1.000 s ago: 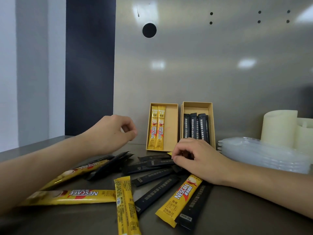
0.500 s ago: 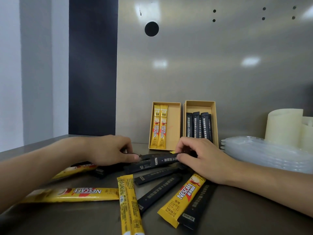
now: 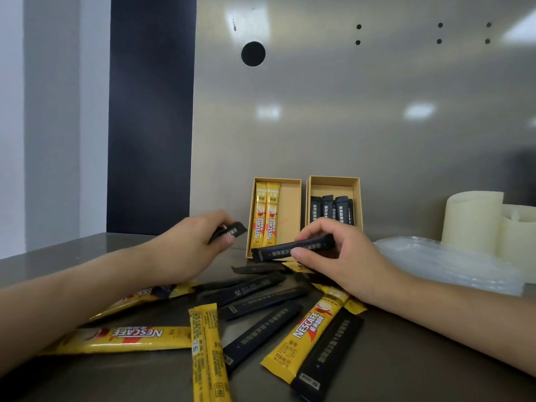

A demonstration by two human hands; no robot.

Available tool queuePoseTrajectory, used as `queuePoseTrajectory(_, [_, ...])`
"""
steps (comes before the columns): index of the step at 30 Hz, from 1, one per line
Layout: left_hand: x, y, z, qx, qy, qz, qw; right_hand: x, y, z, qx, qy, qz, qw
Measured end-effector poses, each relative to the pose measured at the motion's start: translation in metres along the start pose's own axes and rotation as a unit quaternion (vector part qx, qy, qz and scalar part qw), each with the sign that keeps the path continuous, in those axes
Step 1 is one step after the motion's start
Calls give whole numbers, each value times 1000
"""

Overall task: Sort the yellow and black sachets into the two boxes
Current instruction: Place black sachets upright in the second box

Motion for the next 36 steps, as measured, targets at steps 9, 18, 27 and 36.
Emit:
queuePoseTrajectory(9, [0,3,-1,-21,-116,0,993,-11,2,3,50,184,95,977])
queuePoseTrajectory(18, [-13,-3,1,29,-165,30,985,-15,4,4,50,219,103,969])
queuePoseTrajectory(27, [-22,-9,7,68,-139,57,986,-13,3,4,62,220,74,971])
queuePoseTrajectory(36, [-21,-8,4,40,-124,42,991,-12,11,-5,1,194,76,978])
Point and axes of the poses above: each hand's wrist, its own y-axis towards the middle knuckle, its own z-axis out of the palm, x = y × z, the point moved 3 cm from there along y, towards the middle knuckle, and after that the axes turned 4 degrees about -y, right-handed, at the moved point
